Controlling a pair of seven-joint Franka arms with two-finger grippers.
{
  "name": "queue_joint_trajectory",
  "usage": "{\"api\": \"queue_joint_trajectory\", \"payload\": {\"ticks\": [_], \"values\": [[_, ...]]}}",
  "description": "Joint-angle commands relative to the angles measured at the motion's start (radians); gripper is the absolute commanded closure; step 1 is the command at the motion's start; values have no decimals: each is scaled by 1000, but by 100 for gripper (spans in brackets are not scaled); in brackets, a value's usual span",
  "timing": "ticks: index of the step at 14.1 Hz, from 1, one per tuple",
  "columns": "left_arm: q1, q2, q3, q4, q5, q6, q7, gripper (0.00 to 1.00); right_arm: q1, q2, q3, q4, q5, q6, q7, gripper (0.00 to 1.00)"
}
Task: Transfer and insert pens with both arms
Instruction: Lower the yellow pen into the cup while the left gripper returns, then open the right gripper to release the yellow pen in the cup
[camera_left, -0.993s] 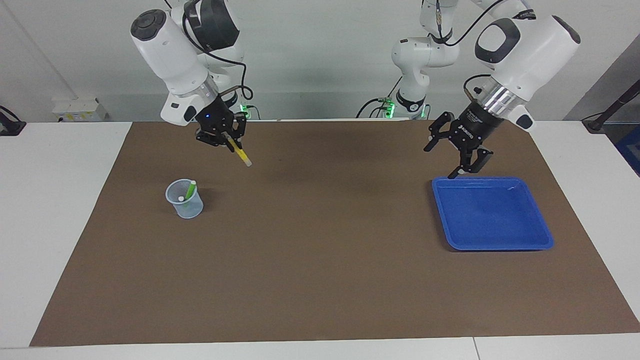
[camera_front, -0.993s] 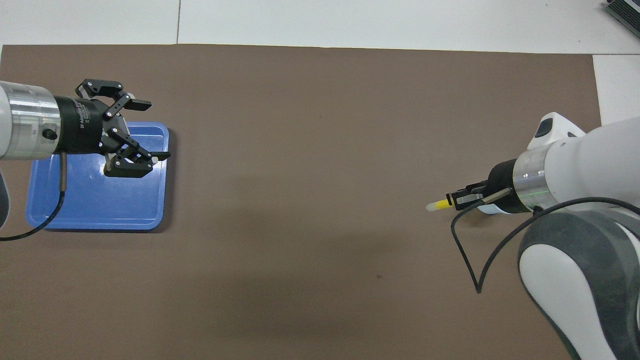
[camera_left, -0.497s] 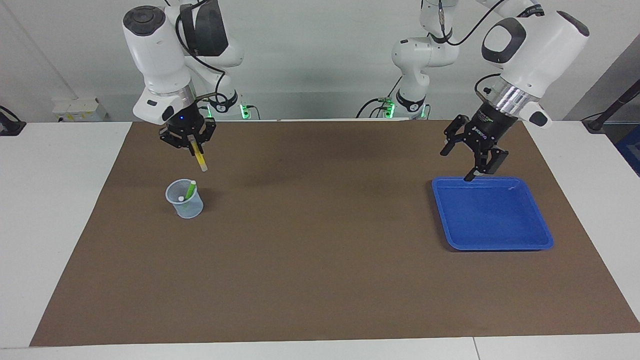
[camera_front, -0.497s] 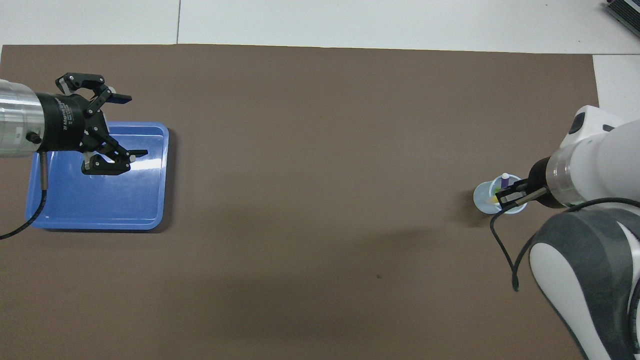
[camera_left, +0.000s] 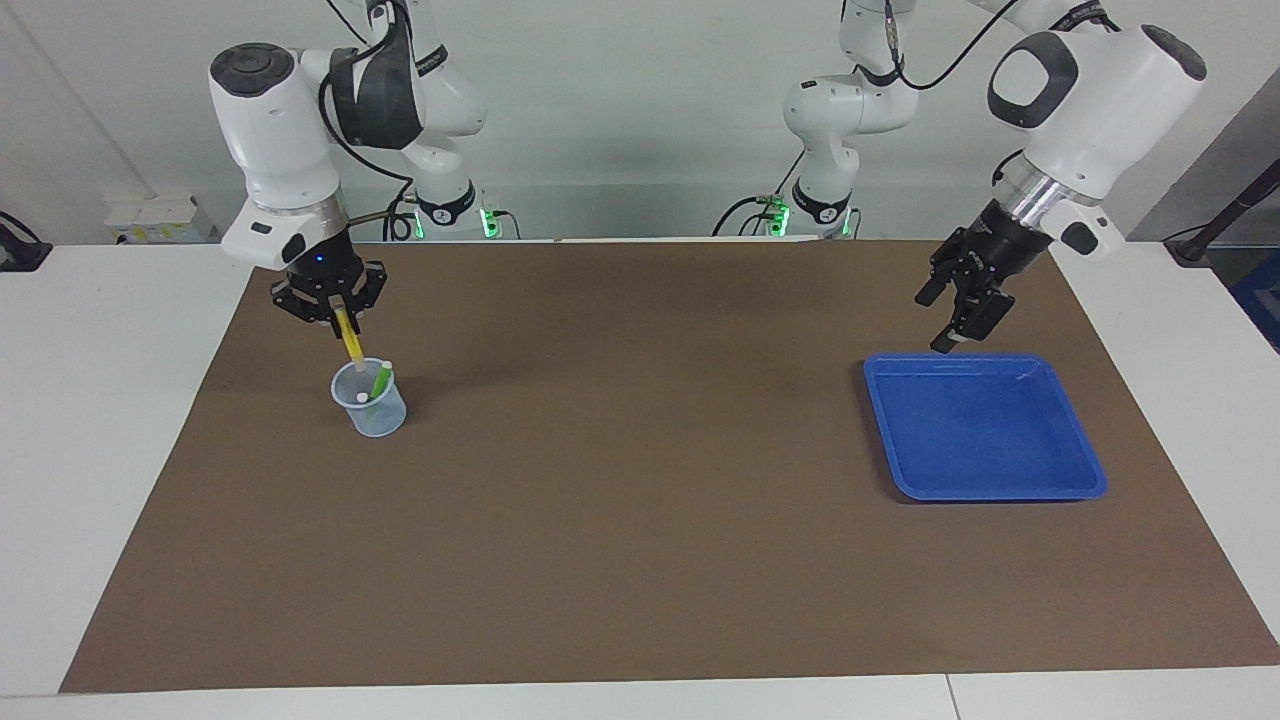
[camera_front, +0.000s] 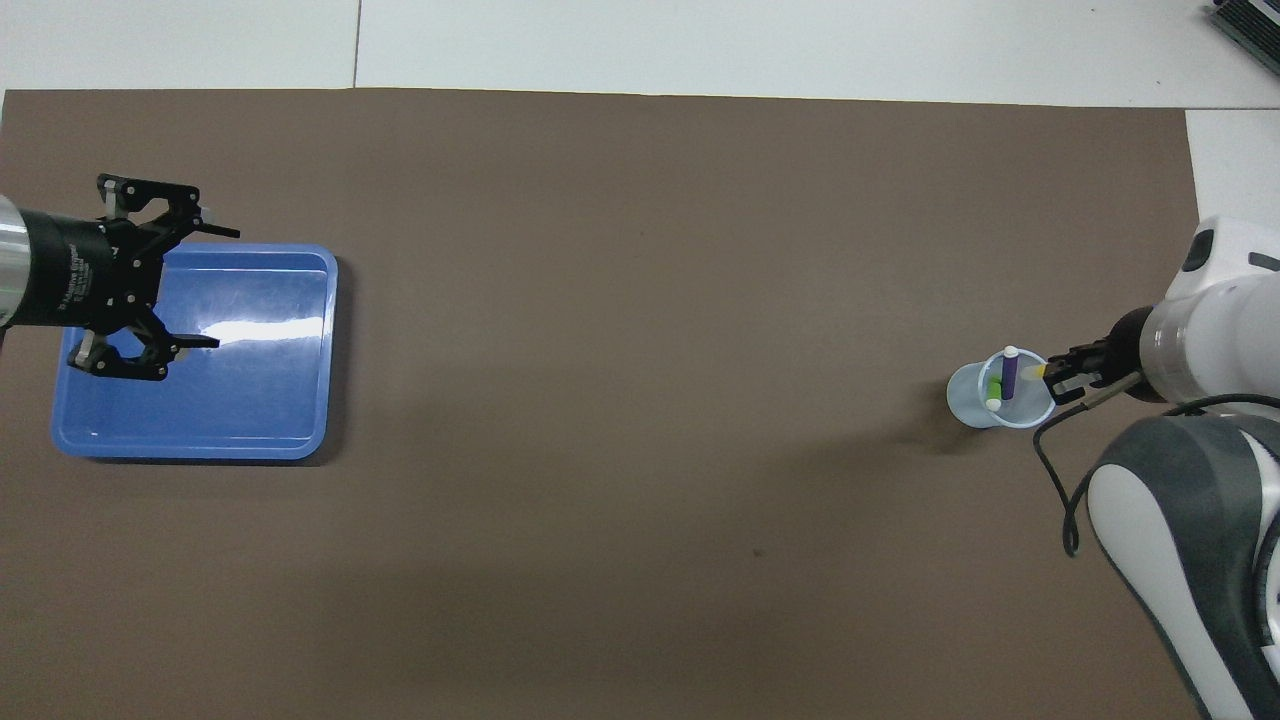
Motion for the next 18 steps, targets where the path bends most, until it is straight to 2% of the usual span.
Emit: {"api": "queue_joint_trajectory", "payload": {"ticks": [1, 4, 8, 12, 14, 15, 16, 18], "values": [[24, -27, -6, -10, 63, -66, 169, 0, -16, -27, 11, -66, -19, 55, -16, 100], [6, -24, -13, 13, 166, -146, 373, 0, -16, -21, 11, -87, -19, 82, -16, 100], [18, -24, -10, 28, 240, -207, 766, 0, -27, -13, 11, -141, -19, 147, -14, 100], [18, -30, -9, 17, 315, -243, 993, 0, -35, 2, 11, -167, -19, 190, -14, 100], [4, -23, -19, 42, 384, -279, 1047, 0, -42, 17, 11, -180, -19, 220, -14, 100], [-5, -12, -33, 86, 406, -319, 1047, 0, -47, 30, 11, -186, -19, 231, -14, 100], [-9, 22, -36, 153, 406, -347, 1049, 0, -49, 39, 11, -195, -19, 258, -13, 100], [-9, 31, -38, 169, 400, -358, 1049, 0, -70, 70, 11, -227, -19, 329, -14, 100]]}}
